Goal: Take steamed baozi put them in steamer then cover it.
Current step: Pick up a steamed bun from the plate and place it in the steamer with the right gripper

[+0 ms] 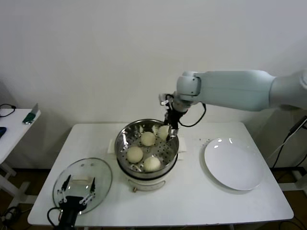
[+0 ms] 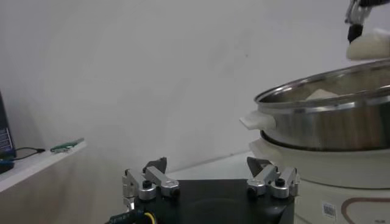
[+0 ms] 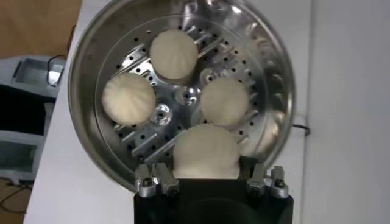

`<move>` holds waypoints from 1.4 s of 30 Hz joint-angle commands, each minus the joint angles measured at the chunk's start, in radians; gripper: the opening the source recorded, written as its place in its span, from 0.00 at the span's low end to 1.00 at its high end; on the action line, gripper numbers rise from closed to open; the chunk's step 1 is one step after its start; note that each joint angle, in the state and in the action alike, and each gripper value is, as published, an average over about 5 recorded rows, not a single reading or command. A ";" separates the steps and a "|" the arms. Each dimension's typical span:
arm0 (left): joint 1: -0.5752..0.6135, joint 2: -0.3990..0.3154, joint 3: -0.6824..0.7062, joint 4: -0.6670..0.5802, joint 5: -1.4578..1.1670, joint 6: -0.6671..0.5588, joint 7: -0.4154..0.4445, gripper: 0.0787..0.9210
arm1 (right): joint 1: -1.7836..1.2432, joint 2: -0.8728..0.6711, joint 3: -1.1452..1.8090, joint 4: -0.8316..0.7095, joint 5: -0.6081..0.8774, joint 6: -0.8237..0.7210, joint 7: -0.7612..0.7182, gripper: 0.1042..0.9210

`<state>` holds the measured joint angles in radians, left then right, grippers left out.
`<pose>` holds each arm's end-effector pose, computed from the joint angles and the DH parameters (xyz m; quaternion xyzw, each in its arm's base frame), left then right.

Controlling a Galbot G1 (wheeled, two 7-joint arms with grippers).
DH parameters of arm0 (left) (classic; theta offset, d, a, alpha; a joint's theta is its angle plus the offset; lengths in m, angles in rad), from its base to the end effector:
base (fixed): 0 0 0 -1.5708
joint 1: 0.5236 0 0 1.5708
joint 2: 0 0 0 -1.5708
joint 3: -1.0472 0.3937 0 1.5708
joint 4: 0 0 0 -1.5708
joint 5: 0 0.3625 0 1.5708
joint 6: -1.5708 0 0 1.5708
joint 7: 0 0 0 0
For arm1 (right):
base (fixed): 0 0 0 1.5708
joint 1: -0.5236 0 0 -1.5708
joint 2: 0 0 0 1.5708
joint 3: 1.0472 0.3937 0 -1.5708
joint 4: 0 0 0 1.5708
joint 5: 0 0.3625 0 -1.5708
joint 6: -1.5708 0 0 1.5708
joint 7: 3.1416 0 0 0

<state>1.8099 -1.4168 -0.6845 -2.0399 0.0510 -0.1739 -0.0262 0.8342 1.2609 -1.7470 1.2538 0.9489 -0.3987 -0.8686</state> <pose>0.0793 0.0864 -0.3789 0.0188 -0.9892 -0.1356 0.0523 0.6038 0.0964 -0.0392 0.5569 -0.5322 0.5111 0.3814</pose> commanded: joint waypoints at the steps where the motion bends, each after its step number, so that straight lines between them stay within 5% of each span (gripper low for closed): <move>1: -0.002 0.001 0.002 0.010 0.000 -0.003 0.000 0.88 | -0.074 0.092 -0.040 -0.028 0.013 -0.012 0.022 0.73; 14: -0.011 0.000 0.000 0.017 0.010 -0.002 0.000 0.88 | -0.123 0.085 -0.027 -0.049 -0.038 -0.012 0.040 0.76; 23: -0.015 0.001 -0.001 0.028 0.023 -0.009 -0.002 0.88 | -0.100 0.059 0.015 -0.039 -0.089 -0.012 0.005 0.88; 33: -0.017 0.004 -0.007 0.036 0.024 -0.012 -0.003 0.88 | -0.012 -0.106 0.097 0.013 -0.114 0.044 -0.051 0.88; 42: -0.043 -0.001 -0.022 0.050 0.054 -0.013 -0.014 0.88 | -0.194 -0.404 0.364 0.112 -0.224 0.231 0.231 0.88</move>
<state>1.7804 -1.4132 -0.7036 -1.9958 0.0743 -0.1835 -0.0351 0.7642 1.1308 -1.6109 1.2776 0.8157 -0.3220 -0.8426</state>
